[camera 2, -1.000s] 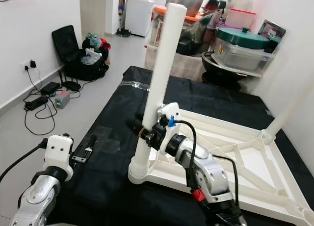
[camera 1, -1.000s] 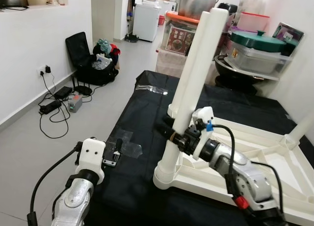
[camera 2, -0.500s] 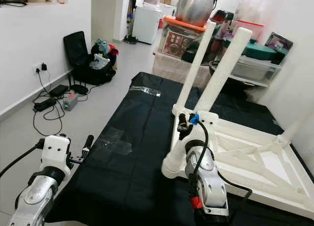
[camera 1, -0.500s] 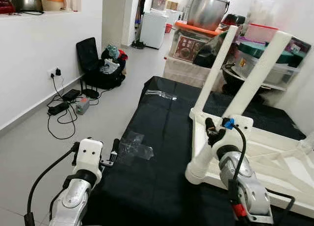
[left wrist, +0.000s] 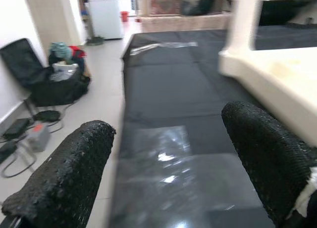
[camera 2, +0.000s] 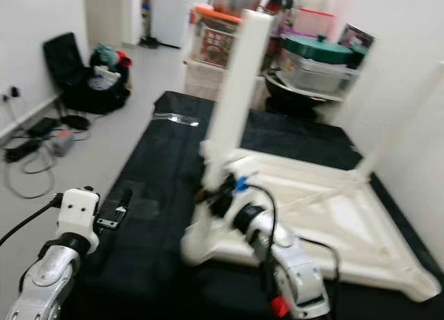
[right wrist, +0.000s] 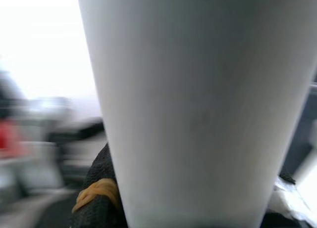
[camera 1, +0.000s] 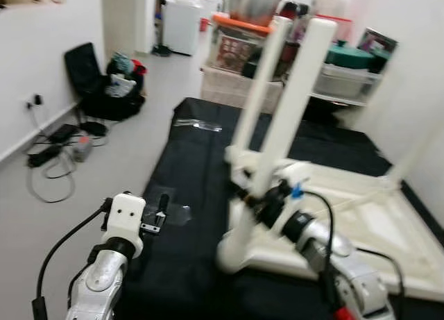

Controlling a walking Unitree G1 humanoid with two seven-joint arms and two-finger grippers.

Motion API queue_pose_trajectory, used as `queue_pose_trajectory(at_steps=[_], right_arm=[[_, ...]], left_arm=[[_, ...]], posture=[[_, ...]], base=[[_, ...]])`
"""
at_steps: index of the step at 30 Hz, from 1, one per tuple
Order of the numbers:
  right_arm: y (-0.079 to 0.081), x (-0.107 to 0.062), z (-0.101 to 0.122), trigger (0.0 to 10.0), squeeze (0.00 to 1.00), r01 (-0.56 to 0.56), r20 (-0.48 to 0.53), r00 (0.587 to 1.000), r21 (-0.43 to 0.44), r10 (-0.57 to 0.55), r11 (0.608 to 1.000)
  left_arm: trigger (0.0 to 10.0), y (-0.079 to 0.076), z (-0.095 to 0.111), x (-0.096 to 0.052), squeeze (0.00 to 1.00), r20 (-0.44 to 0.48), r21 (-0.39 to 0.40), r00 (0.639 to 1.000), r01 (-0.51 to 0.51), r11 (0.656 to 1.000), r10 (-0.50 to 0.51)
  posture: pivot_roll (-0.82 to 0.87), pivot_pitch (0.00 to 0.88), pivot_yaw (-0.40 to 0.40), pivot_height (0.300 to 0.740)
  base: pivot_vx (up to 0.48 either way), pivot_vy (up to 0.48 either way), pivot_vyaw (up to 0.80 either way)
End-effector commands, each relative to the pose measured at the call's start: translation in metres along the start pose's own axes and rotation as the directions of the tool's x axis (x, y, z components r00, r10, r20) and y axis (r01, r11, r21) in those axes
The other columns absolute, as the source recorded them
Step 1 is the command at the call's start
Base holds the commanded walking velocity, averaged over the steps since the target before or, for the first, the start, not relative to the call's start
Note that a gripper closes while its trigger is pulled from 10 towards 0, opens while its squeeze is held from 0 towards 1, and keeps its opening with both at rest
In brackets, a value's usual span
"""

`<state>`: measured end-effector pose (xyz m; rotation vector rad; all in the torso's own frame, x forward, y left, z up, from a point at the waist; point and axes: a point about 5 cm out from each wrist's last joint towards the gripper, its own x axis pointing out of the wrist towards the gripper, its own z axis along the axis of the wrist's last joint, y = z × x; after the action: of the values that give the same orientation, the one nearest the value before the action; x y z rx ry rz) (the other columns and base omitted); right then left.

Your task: Building children table

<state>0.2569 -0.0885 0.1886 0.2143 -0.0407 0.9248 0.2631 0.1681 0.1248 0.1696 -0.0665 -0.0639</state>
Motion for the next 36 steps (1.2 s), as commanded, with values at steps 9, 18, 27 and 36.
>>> queue_pose_trajectory(at_steps=[9,18,27,36], right_arm=[[0.008,-0.019,-0.006,10.0,0.0,-0.299,-0.066,0.95,0.079,0.304,0.951],[0.007,-0.023,-0.009,10.0,0.0,-0.335,-0.074,0.938,0.068,0.34,0.94],[0.005,-0.022,-0.007,10.0,0.0,-0.31,-0.04,0.949,0.046,0.312,0.95],[0.004,-0.024,-0.012,10.0,0.0,-0.308,-0.087,0.948,-0.012,0.305,0.951]], left_arm=[[10.0,-0.004,-0.003,-0.001,0.0,-0.014,-0.008,1.0,0.002,1.0,-0.002],[10.0,-0.004,-0.003,-0.003,0.0,-0.017,-0.006,1.0,0.0,1.0,0.0],[10.0,-0.003,-0.004,-0.004,0.0,-0.02,-0.005,1.0,0.0,1.0,0.0],[10.0,-0.005,-0.005,-0.004,0.0,-0.023,-0.008,1.0,0.007,1.0,-0.007]], posture=[[0.13,0.0,-0.196,0.74],[0.13,0.0,-0.196,0.74],[0.13,0.0,-0.188,0.74],[0.13,0.0,-0.188,0.74]], base=[[0.0,0.0,0.0],[0.0,0.0,0.0],[0.0,0.0,0.0],[0.0,0.0,0.0]])
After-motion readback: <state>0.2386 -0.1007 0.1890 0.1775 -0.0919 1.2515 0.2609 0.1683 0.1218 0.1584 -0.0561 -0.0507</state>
